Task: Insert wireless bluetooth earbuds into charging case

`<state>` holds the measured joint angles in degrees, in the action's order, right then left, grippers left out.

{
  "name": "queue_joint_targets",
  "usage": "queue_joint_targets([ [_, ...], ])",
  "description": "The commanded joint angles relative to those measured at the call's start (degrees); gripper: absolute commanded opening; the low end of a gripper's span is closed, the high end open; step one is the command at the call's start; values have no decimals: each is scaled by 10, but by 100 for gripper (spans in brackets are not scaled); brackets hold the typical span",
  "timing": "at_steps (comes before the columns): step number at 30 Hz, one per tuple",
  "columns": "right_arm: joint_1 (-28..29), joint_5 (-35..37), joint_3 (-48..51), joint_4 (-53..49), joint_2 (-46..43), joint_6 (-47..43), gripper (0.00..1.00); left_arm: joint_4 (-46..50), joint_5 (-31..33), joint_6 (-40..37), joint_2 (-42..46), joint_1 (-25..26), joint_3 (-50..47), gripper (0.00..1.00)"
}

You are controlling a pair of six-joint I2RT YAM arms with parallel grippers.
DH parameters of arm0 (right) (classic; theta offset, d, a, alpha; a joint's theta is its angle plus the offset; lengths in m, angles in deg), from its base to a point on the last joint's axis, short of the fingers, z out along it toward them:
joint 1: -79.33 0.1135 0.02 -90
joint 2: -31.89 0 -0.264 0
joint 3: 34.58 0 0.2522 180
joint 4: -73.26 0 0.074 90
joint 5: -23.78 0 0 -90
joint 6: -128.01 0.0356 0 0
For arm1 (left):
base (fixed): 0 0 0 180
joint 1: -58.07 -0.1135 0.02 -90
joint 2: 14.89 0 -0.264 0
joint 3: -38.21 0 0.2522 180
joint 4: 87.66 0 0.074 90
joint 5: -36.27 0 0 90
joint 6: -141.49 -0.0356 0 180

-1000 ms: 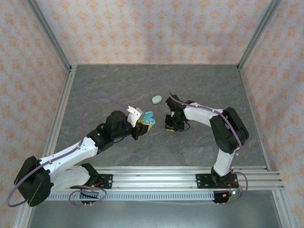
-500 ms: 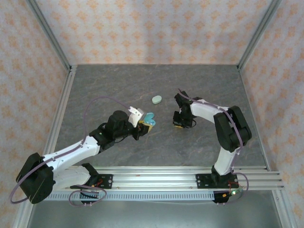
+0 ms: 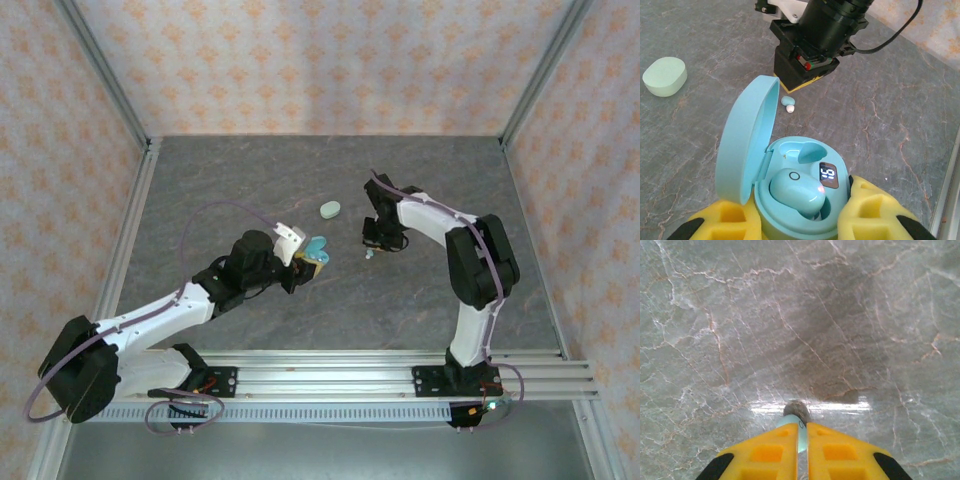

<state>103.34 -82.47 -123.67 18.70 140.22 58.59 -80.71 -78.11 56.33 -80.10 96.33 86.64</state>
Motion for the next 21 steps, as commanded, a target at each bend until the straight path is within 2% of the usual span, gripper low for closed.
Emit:
queue_joint_targets([
  [1, -3, 14, -18, -36, 2, -15, 13, 1, 6, -11, -1, 4, 21, 8],
  [7, -4, -11, 2, -31, -32, -5, 14, -3, 6, -14, -4, 4, 22, 8],
  [14, -22, -78, 59, 33, -41, 36, 25, -7, -9, -15, -23, 4, 33, 8],
  [21, -24, -88, 70, 52, -27, 44, 27, -5, -10, -16, -26, 4, 36, 8],
])
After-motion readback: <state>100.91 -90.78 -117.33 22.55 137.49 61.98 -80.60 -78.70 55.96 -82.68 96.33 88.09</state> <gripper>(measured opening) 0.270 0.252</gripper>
